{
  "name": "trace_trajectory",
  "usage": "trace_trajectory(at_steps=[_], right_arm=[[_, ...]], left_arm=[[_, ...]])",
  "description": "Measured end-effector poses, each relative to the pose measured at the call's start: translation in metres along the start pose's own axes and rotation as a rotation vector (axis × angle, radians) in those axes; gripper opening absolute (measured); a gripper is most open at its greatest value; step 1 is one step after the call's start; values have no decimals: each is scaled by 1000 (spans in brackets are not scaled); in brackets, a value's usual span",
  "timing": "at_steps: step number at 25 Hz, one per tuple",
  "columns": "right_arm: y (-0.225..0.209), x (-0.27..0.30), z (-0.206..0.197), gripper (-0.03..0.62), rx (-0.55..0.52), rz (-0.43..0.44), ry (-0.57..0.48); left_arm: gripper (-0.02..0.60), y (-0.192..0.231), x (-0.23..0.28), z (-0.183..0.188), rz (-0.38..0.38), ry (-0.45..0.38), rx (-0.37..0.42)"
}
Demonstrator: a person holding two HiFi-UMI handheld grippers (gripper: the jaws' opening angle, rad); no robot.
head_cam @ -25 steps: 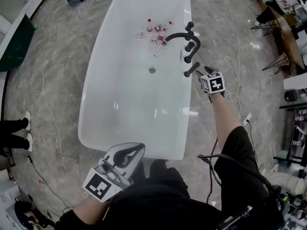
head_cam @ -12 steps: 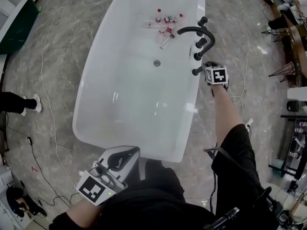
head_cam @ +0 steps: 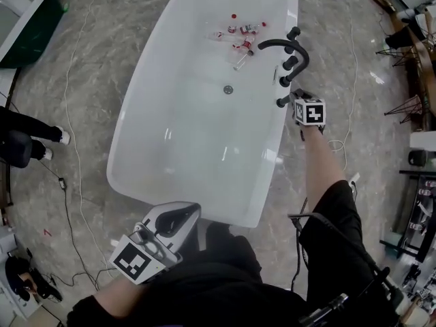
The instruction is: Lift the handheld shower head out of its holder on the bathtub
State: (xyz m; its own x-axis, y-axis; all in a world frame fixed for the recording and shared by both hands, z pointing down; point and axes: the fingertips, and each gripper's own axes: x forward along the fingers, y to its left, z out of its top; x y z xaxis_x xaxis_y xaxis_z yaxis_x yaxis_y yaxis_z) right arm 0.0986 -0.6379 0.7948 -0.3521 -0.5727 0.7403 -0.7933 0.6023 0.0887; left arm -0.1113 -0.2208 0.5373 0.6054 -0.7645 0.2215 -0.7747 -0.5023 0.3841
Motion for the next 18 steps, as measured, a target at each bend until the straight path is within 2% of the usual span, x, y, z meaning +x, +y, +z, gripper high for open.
trace_trajectory(at_steps=[8,18], right_arm=[[13,-84,21,132,3,-22,-68],[34,-210,38,132,7,-26,-169]], left_arm=[[-9,-41,-11,17,-66,-42,-2],[-9,-81,-39,60,-90,-137,72]])
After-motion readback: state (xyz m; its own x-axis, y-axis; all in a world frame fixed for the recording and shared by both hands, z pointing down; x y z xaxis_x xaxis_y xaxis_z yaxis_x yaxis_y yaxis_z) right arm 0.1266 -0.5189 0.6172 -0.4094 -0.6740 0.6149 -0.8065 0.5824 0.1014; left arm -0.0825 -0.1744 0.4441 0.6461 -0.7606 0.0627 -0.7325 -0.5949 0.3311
